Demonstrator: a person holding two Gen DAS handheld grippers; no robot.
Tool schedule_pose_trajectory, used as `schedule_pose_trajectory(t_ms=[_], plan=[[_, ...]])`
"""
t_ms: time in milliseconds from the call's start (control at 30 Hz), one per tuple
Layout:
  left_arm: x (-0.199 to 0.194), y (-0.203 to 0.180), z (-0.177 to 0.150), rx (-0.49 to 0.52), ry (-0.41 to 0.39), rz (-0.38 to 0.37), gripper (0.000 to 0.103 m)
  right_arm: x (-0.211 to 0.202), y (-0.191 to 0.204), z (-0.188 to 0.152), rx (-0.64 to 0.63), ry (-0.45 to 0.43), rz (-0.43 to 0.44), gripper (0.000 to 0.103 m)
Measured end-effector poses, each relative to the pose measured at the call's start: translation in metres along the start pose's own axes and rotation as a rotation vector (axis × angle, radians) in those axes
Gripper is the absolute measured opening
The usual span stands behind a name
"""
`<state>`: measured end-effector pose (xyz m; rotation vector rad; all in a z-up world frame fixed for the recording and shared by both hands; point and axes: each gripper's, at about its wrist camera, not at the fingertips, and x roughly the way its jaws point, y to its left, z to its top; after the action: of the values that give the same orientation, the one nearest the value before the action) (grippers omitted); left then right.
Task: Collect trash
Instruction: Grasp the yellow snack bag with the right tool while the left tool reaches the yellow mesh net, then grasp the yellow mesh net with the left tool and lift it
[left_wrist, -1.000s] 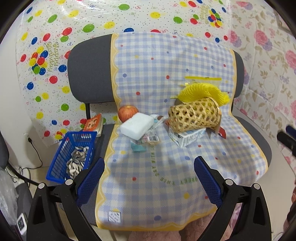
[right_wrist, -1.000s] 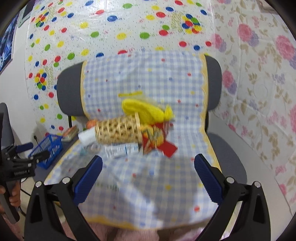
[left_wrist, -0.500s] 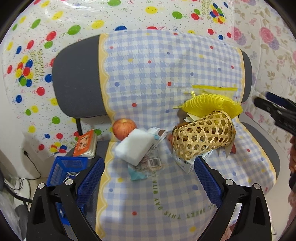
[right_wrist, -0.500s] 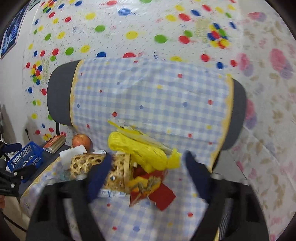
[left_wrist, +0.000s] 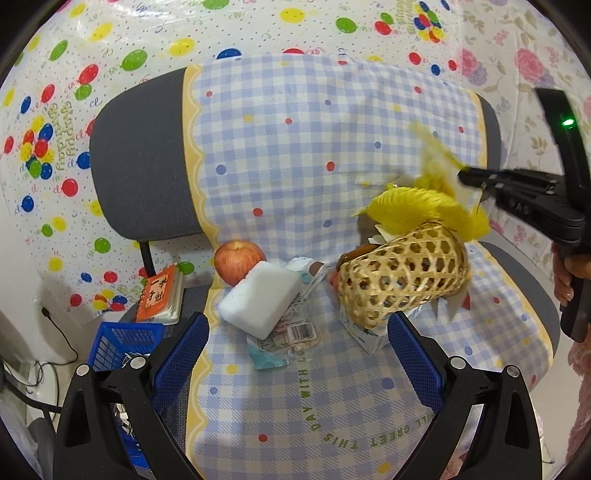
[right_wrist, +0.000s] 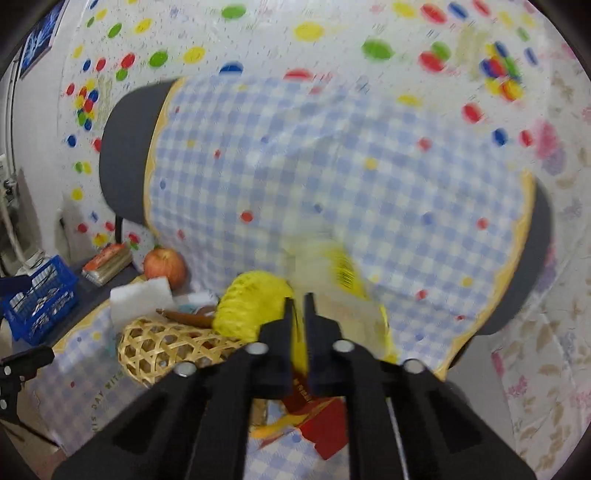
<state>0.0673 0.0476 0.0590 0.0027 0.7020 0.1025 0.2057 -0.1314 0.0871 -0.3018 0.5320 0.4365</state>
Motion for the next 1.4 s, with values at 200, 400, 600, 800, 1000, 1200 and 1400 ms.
schedule_pose_trajectory(t_ms=[200,400,600,800,1000,1200,1400], plan=[[-0.01,-0.018,0.004,0.019,-0.019,-0.056,0.096,-0.088,-0.026,-0.008,0.082,-0.204,-0.167,0.003],[-0.01,-0.044,0.008,0.035,-0.028,-0.111,0.095,-0.152,-0.057,-0.059,0.198,-0.26,-0.216,0.003],[-0.012,-0.073,-0.007,0.059,-0.027,-0.172,0.095,-0.167,-0.072,-0.122,0.382,-0.14,-0.11,0.003],[-0.008,-0.104,-0.035,0.111,-0.004,-0.265,0.094,-0.184,-0.064,-0.171,0.464,-0.135,-0.12,0.003],[-0.002,-0.125,-0.038,0.148,-0.025,-0.301,0.093,-0.214,-0.07,-0.182,0.522,-0.224,-0.115,0.003],[0.019,-0.14,-0.02,0.141,-0.029,-0.327,0.091,-0.21,-0.079,-0.188,0.503,-0.216,-0.141,0.003],[0.031,-0.19,0.0,0.252,-0.061,-0.366,0.091,-0.197,-0.103,-0.195,0.558,-0.214,-0.15,0.003]])
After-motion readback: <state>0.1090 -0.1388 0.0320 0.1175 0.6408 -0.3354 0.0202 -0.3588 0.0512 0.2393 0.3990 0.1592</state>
